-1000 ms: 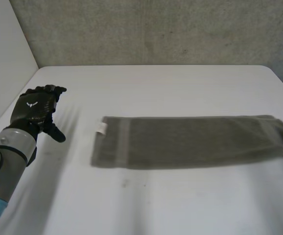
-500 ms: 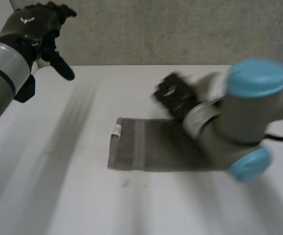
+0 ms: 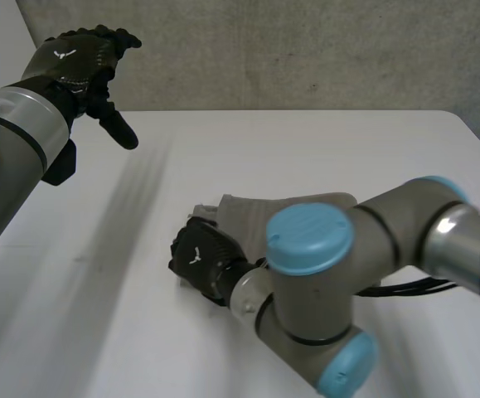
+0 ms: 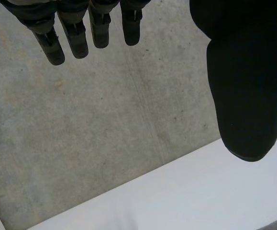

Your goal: Fold the towel.

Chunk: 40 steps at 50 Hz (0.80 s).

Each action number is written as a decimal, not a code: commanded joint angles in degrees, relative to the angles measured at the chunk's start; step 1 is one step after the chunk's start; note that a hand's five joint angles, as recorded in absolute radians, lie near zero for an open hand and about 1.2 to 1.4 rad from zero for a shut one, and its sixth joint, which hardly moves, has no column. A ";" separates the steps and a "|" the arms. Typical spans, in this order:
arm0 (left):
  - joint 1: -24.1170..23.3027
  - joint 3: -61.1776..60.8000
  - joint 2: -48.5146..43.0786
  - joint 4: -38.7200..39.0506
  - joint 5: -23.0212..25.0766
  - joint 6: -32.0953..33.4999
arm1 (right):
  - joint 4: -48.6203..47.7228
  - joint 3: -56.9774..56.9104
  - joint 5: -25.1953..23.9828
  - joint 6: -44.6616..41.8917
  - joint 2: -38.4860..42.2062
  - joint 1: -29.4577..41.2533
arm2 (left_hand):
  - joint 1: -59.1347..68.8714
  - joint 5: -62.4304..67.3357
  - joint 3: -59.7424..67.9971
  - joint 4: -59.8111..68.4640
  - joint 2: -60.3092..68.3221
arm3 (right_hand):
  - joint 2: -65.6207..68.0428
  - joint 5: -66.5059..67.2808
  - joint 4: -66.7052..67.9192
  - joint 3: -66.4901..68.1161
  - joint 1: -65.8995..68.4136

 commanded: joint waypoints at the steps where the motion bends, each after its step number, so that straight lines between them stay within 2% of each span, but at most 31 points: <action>1: -0.70 -0.61 -2.10 0.08 0.48 0.20 | -0.52 12.88 -0.50 9.72 -12.95 -7.95 | 0.42 -1.26 0.86 0.86 0.91 | -25.13 -25.72 -26.18 -26.42 -25.92; 2: -1.13 -0.70 -2.88 0.08 0.65 0.20 | -0.53 12.91 -0.50 9.76 -12.98 -7.99 | 0.42 -1.26 0.86 0.86 0.91 | -25.13 -25.72 -26.18 -26.42 -25.92; 4: -1.93 -1.05 -4.03 0.16 0.65 0.20 | -0.61 19.47 -1.19 19.64 -17.97 -14.98 | 0.42 -1.26 0.86 0.86 0.91 | -25.13 -25.72 -26.18 -26.42 -25.92; 5: -2.71 -1.66 -5.51 0.25 0.74 0.29 | -0.61 19.51 -1.20 19.69 -17.99 -15.02 | 0.58 -1.10 1.03 1.02 1.08 | -25.13 -25.72 -26.18 -26.42 -25.92; 8: -4.29 -2.71 -8.32 0.51 0.74 0.29 | -0.88 24.49 -1.29 25.21 -20.53 -21.93 | 0.58 -1.09 1.03 1.02 1.08 | -25.13 -25.72 -26.18 -26.42 -25.92; 9: -5.26 -2.89 -9.91 0.69 0.74 0.29 | -0.88 24.52 -1.29 25.23 -20.54 -21.96 | 0.58 -1.09 1.03 1.02 1.08 | -25.13 -25.72 -26.18 -26.42 -25.92; 11: -6.31 -2.89 -11.58 1.04 0.74 0.29 | -2.28 28.72 -1.55 25.94 -21.15 -27.13 | 0.75 -0.93 1.19 1.19 1.24 | -25.13 -25.72 -26.18 -26.42 -25.92; 16: -8.17 -3.07 -15.89 1.39 0.65 0.38 | -4.82 32.42 -1.73 25.85 -20.98 -31.18 | 0.92 -0.76 1.36 1.36 1.41 | -25.13 -25.72 -26.18 -26.42 -25.92; 22: -10.01 -3.33 -20.29 1.39 0.92 0.29 | -7.12 33.39 -1.73 25.93 -18.43 -32.42 | 1.09 -0.59 1.53 1.53 1.58 | -18.32 -18.91 -19.37 -19.61 -19.11; 24: -10.54 -3.33 -20.56 1.39 1.09 0.20 | -8.08 32.70 -1.20 25.76 -16.85 -32.68 | 0.92 -0.76 1.37 1.36 1.42 | -3.28 -3.86 -4.32 -4.56 -4.06; 25: -10.98 -3.33 -20.47 1.39 1.44 0.20 | -8.08 32.69 -1.20 25.76 -16.85 -32.68 | 0.59 -1.09 1.03 1.03 1.08 | -3.18 -3.77 -4.23 -4.47 -3.97; 27: -11.33 -3.33 -19.86 1.39 1.88 0.03 | -8.26 31.82 -1.20 25.67 -16.41 -33.64 | 0.25 -1.43 0.69 0.69 0.75 | 22.08 21.50 21.03 20.80 21.30; 28: -11.68 -3.33 -19.07 1.31 2.75 -0.24 | -8.26 31.81 -1.20 25.67 -16.41 -33.65 | 0.08 -1.60 0.53 0.52 0.58 | 22.22 21.63 21.17 20.93 21.43; 30: -12.03 -3.33 -17.41 1.31 3.63 -0.41 | -8.26 30.32 -0.50 24.28 -16.67 -34.26 | 0.08 -1.60 0.52 0.52 0.57 | 44.77 44.18 43.72 43.48 43.98; 33: -12.04 -3.60 -13.89 1.39 5.74 -1.46 | -8.17 29.70 -0.14 22.42 -17.11 -34.35 | 0.08 -1.60 0.52 0.52 0.57 | 44.87 44.28 43.82 43.58 44.08; 38: -11.51 -3.16 -10.28 2.01 6.45 -5.23 | -8.08 26.11 2.22 10.50 -19.39 -32.95 | 0.08 -1.60 0.52 0.52 0.57 | 44.87 44.28 43.82 43.58 44.08; 39: -11.42 -2.81 -9.32 2.36 6.28 -6.73 | -8.08 26.10 2.23 10.47 -19.40 -32.95 | 0.08 -1.60 0.52 0.52 0.57 | 44.87 44.28 43.82 43.58 44.08; 40: -11.42 -2.81 -9.31 2.36 6.28 -6.74 | -8.08 24.88 2.66 7.86 -19.40 -30.69 | 0.08 -1.60 0.52 0.52 0.57 | 44.87 44.28 43.82 43.58 44.08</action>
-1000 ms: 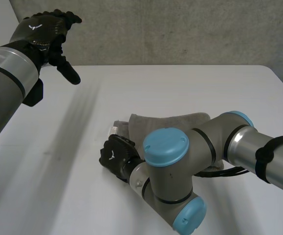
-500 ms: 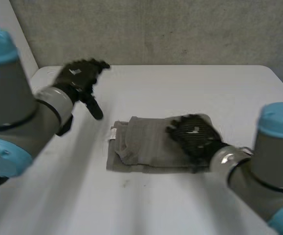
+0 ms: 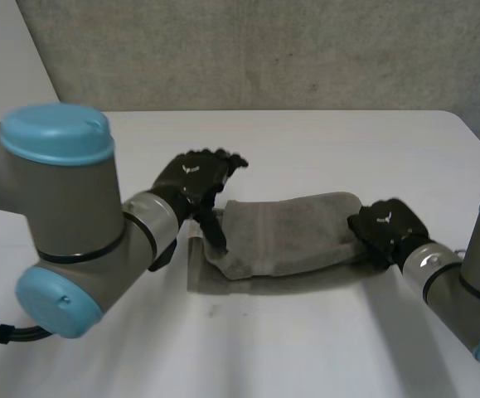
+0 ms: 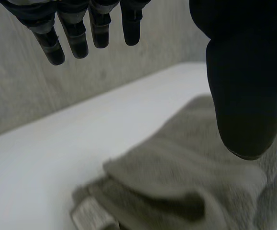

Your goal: Fold the towel.

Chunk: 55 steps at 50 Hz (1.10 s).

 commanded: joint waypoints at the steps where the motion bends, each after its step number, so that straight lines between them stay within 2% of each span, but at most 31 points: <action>1: 0.78 0.79 6.13 1.43 0.98 -6.26 | -0.02 -5.69 2.60 -14.50 -1.60 7.52 | 0.08 -1.60 0.52 0.52 0.58 | 5.11 3.35 3.13 3.24 5.34; 2: 0.78 0.79 6.14 1.43 0.98 -6.27 | -0.02 -5.71 2.60 -14.53 -1.59 7.56 | 0.08 -1.60 0.52 0.52 0.58 | 5.11 3.35 3.13 3.24 5.34; 3: 1.13 0.79 6.93 1.95 0.81 -7.14 | -0.29 -7.71 2.86 -16.97 -0.38 12.70 | 0.08 -1.60 0.52 0.52 0.58 | 5.11 3.35 3.13 3.24 5.34; 4: 1.83 0.79 7.46 2.57 0.81 -7.59 | -0.29 -7.73 2.87 -16.99 -0.36 12.75 | 0.08 -1.60 0.52 0.52 0.58 | 5.11 3.35 3.13 3.24 5.34; 6: 2.62 0.79 7.72 2.92 0.63 -7.85 | -0.90 -11.58 2.87 -21.36 3.22 21.15 | 0.08 -1.60 0.52 0.52 0.58 | 5.11 3.35 3.13 3.24 5.34; 7: 3.58 0.70 7.90 3.01 0.46 -7.85 | -0.90 -11.60 2.87 -21.38 3.24 21.19 | 0.08 -1.60 0.52 0.52 0.58 | 5.11 3.35 3.13 3.24 5.34; 9: 4.29 0.70 7.99 3.01 0.45 -7.94 | -1.34 -14.66 2.26 -26.37 6.74 27.48 | 0.08 -1.60 0.52 0.52 0.58 | 5.11 3.35 3.13 3.24 5.34; 12: 5.17 0.61 7.99 3.01 0.37 -7.94 | -1.69 -16.08 2.08 -29.03 8.95 30.24 | 0.09 -1.60 0.52 0.52 0.58 | 5.11 3.35 3.13 3.24 5.34; 14: 5.61 0.61 7.99 3.01 0.37 -8.03 | -2.92 -17.75 0.42 -33.75 12.89 35.40 | 0.08 -1.60 0.52 0.52 0.58 | 5.11 3.35 3.13 3.24 5.34; 17: 6.49 0.61 8.08 3.10 -0.16 -8.12 | -3.45 -17.93 -1.78 -37.28 15.88 37.62 | 0.08 -1.60 0.52 0.52 0.58 | 5.11 3.35 3.13 3.24 5.34; 21: 7.11 0.61 8.08 3.10 -1.13 -8.21 | -3.36 -17.75 -1.53 -38.00 17.39 37.80 | 0.08 -1.60 0.52 0.52 0.58 | 5.11 3.35 3.13 3.24 5.34; 22: 7.20 0.61 7.99 3.10 -1.30 -8.21 | -3.36 -17.23 -1.01 -37.30 16.78 37.45 | 0.08 -1.60 0.52 0.52 0.58 | -20.81 -22.57 -22.79 -22.68 -20.58; 23: 7.20 0.61 7.82 3.10 -1.30 -8.21 | -3.36 -17.22 -1.00 -37.29 16.77 37.45 | 0.08 -1.60 0.52 0.52 0.58 | -21.07 -22.83 -23.05 -22.94 -20.84; 24: 7.20 0.61 7.81 3.10 -1.30 -8.21 | -3.36 -16.44 0.13 -35.64 15.56 37.36 | 0.08 -1.60 0.52 0.52 0.58 | -47.71 -49.47 -49.70 -49.59 -47.49; 25: 7.11 0.61 7.38 3.10 -1.22 -8.21 | -3.63 -15.21 1.45 -32.06 13.72 36.92 | 0.08 -1.60 0.52 0.52 0.58 | -61.30 -63.06 -63.29 -63.17 -61.08; 26: 7.11 0.61 7.37 3.10 -1.22 -8.21 | -3.63 -15.20 1.46 -32.02 13.70 36.92 | 0.08 -1.60 0.52 0.52 0.58 | -61.44 -63.20 -63.43 -63.31 -61.21; 28: 6.85 0.53 6.59 3.28 -1.22 -8.21 | -6.16 -11.71 2.43 -19.78 8.98 32.64 | 0.08 -1.60 0.52 0.52 0.58 | -64.89 -66.65 -66.87 -66.76 -64.66; 29: 6.84 0.53 6.58 3.28 -1.22 -8.21 | -6.18 -11.69 2.43 -19.72 8.95 32.61 | 0.08 -1.60 0.52 0.52 0.58 | -64.89 -66.65 -66.87 -66.76 -64.66; 30: 6.76 0.44 5.89 3.62 -1.13 -8.21 | -7.57 -9.42 2.43 -11.88 5.82 29.65 | 0.08 -1.60 0.52 0.52 0.58 | -64.89 -66.65 -66.87 -66.76 -64.66; 31: 6.32 0.26 4.84 4.24 -1.22 -8.21 | -7.58 -9.40 2.43 -11.81 5.79 29.62 | 0.08 -1.60 0.52 0.52 0.58 | -64.89 -66.65 -66.87 -66.76 -64.66; 33: 6.06 0.00 3.78 5.11 -1.13 -8.21 | -8.81 -5.11 2.08 3.94 -1.82 24.46 | 0.08 -1.60 0.52 0.52 0.58 | -64.89 -66.65 -66.87 -66.76 -64.66; 34: 5.53 -0.18 2.55 5.99 -1.22 -8.29 | -8.81 -5.09 2.08 4.02 -1.86 24.44 | 0.08 -1.60 0.52 0.52 0.58 | -64.89 -66.65 -66.87 -66.76 -64.66; 36: 4.57 -0.26 1.06 6.70 -1.22 -8.29 | -8.20 -3.17 1.11 16.96 -5.80 19.63 | 0.08 -1.60 0.52 0.52 0.58 | -64.89 -66.65 -66.87 -66.76 -64.66; 37: 4.56 -0.27 1.05 6.70 -1.22 -8.29 | -8.20 -3.16 1.11 17.02 -5.81 19.60 | 0.08 -1.60 0.52 0.52 0.58 | -64.89 -66.65 -66.87 -66.76 -64.66; 38: 3.43 -0.27 -0.69 7.23 -1.22 -8.21 | -7.50 -2.64 0.07 21.46 -5.99 17.08 | 0.25 -1.43 0.69 0.69 0.74 | -64.89 -66.65 -66.87 -66.76 -64.66; 39: 2.55 -0.27 -2.36 7.49 -1.22 -8.03 | -7.50 -2.63 0.05 21.51 -5.99 17.06 | 0.25 -1.43 0.69 0.69 0.75 | -64.89 -66.65 -66.87 -66.76 -64.66; 41: 1.93 -0.27 -4.03 7.49 -1.30 -7.86 | -4.44 -2.19 -3.18 25.89 -5.82 13.56 | 0.25 -1.43 0.69 0.69 0.75 | -64.89 -66.65 -66.87 -66.76 -64.66; 44: 0.79 -0.35 -7.46 7.49 -1.48 -7.59 | -2.23 -2.28 -6.08 26.16 -4.77 11.26 | 0.42 -1.26 0.86 0.86 0.91 | -64.89 -66.65 -66.87 -66.76 -64.66; 51: -0.89 -0.53 -13.37 7.32 -1.92 -7.42 | -1.26 -6.49 -6.45 26.78 2.52 10.73 | 0.59 -1.09 1.02 1.02 1.08 | -64.89 -66.65 -66.87 -66.76 -64.66; 55: -0.98 -1.32 -15.65 7.41 -3.93 -7.33 | -0.38 -10.62 -6.27 26.95 8.41 11.43 | 0.59 -1.09 1.02 1.02 1.08 | -64.89 -66.65 -66.87 -66.76 -64.66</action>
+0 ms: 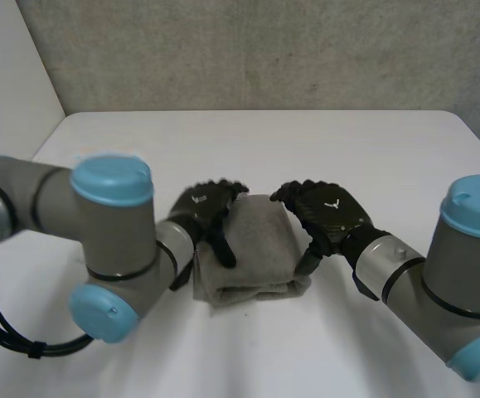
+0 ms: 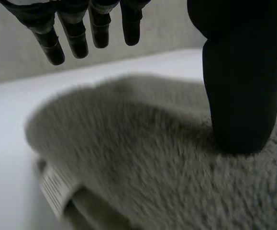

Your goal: Fold the towel.

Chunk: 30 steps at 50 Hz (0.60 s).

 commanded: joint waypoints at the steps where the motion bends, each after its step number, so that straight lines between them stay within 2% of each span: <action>1: -0.33 -0.74 -3.65 -0.09 -2.01 0.13 | 1.11 -5.83 0.33 -0.44 8.36 1.04 | 0.59 -1.09 1.02 1.03 1.10 | -3.90 -3.46 -4.74 -4.00 -3.51; 3: -0.25 -0.66 -3.82 -0.09 -4.02 0.31 | 1.90 -7.32 0.42 -0.44 10.03 1.31 | 0.42 -1.26 0.86 0.86 0.93 | -3.90 -3.46 -4.74 -4.00 -3.51; 8: -0.25 -0.22 -2.07 -0.26 -5.53 0.31 | 5.15 -11.71 1.91 -0.97 14.16 2.62 | 0.08 -1.60 0.52 0.53 0.59 | -3.90 -3.46 -4.74 -4.00 -3.51; 14: -0.16 0.22 4.16 -0.61 -5.70 0.40 | 5.59 -12.69 4.46 -0.97 11.79 3.06 | -0.08 -1.76 0.35 0.36 0.43 | -3.90 -3.46 -4.74 -4.00 -3.51; 16: 0.02 0.48 6.44 -0.96 -5.70 0.31 | 5.42 -12.69 7.17 -0.27 5.41 2.89 | -0.08 -1.77 0.35 0.36 0.42 | -3.90 -3.46 -4.74 -4.00 -3.51; 19: 0.45 0.84 11.88 -2.80 -5.70 0.83 | 5.16 -12.77 9.30 -0.09 1.86 2.62 | 0.25 -1.43 0.69 0.69 0.76 | -3.90 -3.46 -4.74 -4.00 -3.51; 20: 0.46 0.84 11.91 -2.81 -5.70 0.84 | 5.16 -13.12 11.65 -0.09 -1.36 2.19 | 0.25 -1.43 0.69 0.70 0.76 | -3.90 -3.46 -4.74 -4.00 -3.51; 22: 1.42 1.89 17.59 -5.44 -5.97 2.06 | 5.94 -15.31 16.39 -0.09 -6.90 1.75 | 0.59 -1.10 1.02 1.03 1.10 | -3.90 -3.46 -4.74 -4.00 -3.51; 23: 1.42 1.89 17.62 -5.45 -5.97 2.07 | 5.95 -15.32 16.42 -0.09 -6.93 1.75 | 0.59 -1.09 1.02 1.03 1.10 | -3.90 -3.46 -4.74 -4.00 -3.51; 24: 2.82 2.68 20.49 -6.93 -6.58 2.50 | 7.16 -16.28 18.50 -0.52 -9.28 1.14 | 0.76 -0.93 1.19 1.20 1.26 | -3.90 -3.46 -4.74 -4.00 -3.51; 27: 7.03 4.43 25.77 -10.53 -8.51 2.95 | 11.81 -18.21 20.72 -0.79 -12.89 -1.75 | 1.26 -0.42 1.69 1.70 1.77 | -3.90 -3.46 -4.74 -4.00 -3.51; 28: 9.05 5.22 27.62 -12.90 -9.04 3.03 | 11.83 -18.22 20.72 -0.79 -12.91 -1.77 | 1.26 -0.42 1.70 1.71 1.77 | -3.90 -3.46 -4.74 -4.00 -3.51; 30: 10.03 6.36 28.77 -15.53 -9.04 3.21 | 16.91 -20.32 20.29 -0.79 -14.57 -4.40 | 1.26 -0.42 1.70 1.71 1.77 | -3.90 -3.46 -4.74 -4.00 -3.51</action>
